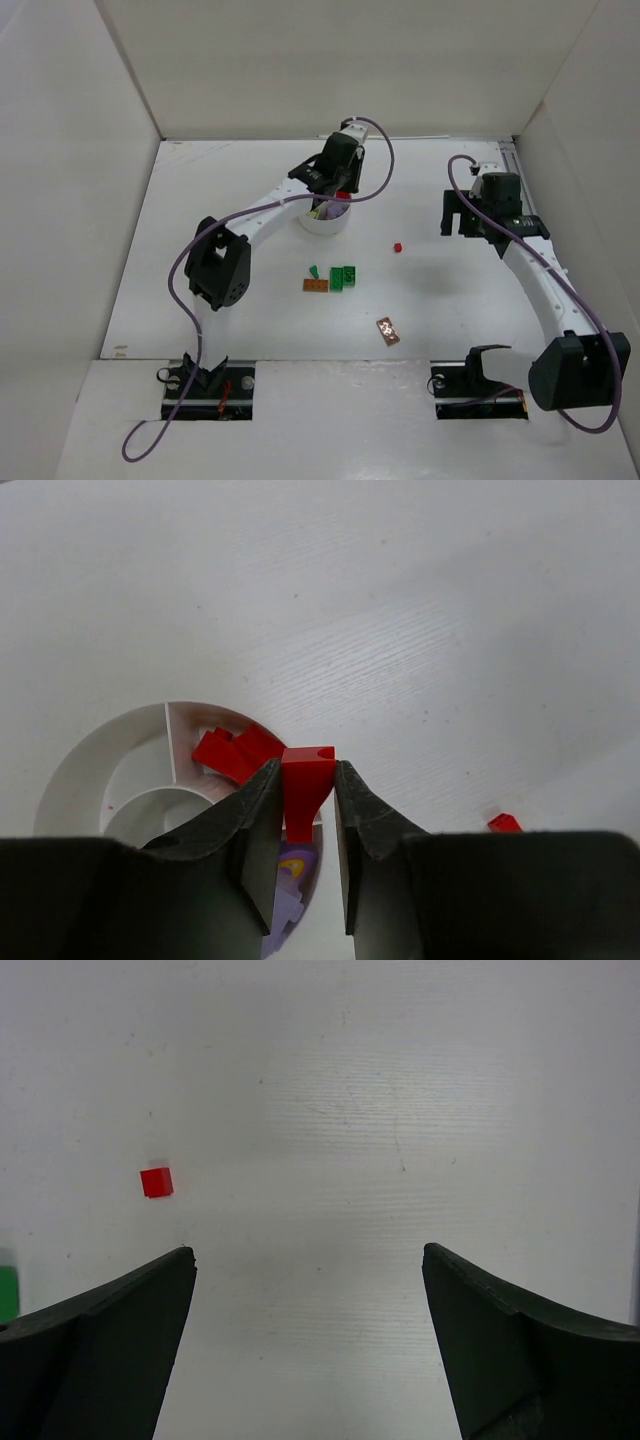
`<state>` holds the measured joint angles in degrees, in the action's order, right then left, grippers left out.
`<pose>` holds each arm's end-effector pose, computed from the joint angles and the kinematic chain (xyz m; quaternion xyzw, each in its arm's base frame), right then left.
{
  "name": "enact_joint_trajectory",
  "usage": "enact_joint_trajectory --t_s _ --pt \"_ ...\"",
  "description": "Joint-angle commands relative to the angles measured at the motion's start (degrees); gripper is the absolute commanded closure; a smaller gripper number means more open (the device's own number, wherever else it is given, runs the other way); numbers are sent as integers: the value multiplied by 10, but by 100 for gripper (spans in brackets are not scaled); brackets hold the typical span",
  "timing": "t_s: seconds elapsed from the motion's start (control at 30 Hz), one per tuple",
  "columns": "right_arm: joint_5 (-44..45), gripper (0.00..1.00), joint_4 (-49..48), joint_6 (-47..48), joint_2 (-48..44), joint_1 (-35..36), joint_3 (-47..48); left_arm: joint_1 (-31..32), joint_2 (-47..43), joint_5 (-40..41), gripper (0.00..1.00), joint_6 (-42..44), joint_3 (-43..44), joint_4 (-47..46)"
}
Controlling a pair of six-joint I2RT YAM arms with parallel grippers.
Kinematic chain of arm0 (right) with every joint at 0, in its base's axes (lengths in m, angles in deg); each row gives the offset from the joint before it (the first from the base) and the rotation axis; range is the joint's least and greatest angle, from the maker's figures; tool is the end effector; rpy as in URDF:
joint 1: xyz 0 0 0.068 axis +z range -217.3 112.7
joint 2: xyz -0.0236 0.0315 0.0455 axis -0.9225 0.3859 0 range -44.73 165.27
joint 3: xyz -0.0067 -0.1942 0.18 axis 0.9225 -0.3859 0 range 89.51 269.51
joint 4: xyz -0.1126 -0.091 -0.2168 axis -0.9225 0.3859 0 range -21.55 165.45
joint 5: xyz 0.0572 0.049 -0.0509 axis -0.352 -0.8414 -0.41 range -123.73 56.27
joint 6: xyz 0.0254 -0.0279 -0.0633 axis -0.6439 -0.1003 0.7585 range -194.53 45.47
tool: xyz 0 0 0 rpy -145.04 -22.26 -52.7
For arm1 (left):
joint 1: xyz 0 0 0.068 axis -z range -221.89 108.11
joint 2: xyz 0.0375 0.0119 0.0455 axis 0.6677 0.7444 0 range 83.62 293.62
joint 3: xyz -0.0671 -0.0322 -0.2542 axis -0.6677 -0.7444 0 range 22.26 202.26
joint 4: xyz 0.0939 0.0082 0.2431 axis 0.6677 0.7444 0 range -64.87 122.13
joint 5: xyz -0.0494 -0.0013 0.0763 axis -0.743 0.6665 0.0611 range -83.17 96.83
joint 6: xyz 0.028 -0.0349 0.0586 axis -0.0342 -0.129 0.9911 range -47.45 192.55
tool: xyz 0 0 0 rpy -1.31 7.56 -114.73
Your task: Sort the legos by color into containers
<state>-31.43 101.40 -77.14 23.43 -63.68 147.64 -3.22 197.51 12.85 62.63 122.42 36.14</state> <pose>0.2744 0.0149 0.2751 -0.0001 0.9169 0.0033 0.3992 0.3928 -0.3061 0.2911 0.1814 0.8217 -0.1812 0.5090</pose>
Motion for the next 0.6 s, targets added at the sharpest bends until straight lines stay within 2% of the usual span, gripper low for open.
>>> enact_joint_trajectory --t_s 0.0,0.13,0.47,0.5,0.57 --pt "-7 0 -25 -1 4 -7 33 -10 -1 21 77 10 31 15" --pt "-7 0 -25 -1 11 -7 33 -10 12 29 74 10 24 15" --pt "-19 0 -31 10 22 -7 27 -10 36 55 74 -16 31 14" --pt "-25 0 -38 10 22 -7 22 -10 27 50 70 -21 31 14" --pt "-54 0 -46 17 22 -7 22 -10 12 30 52 -21 20 -2"
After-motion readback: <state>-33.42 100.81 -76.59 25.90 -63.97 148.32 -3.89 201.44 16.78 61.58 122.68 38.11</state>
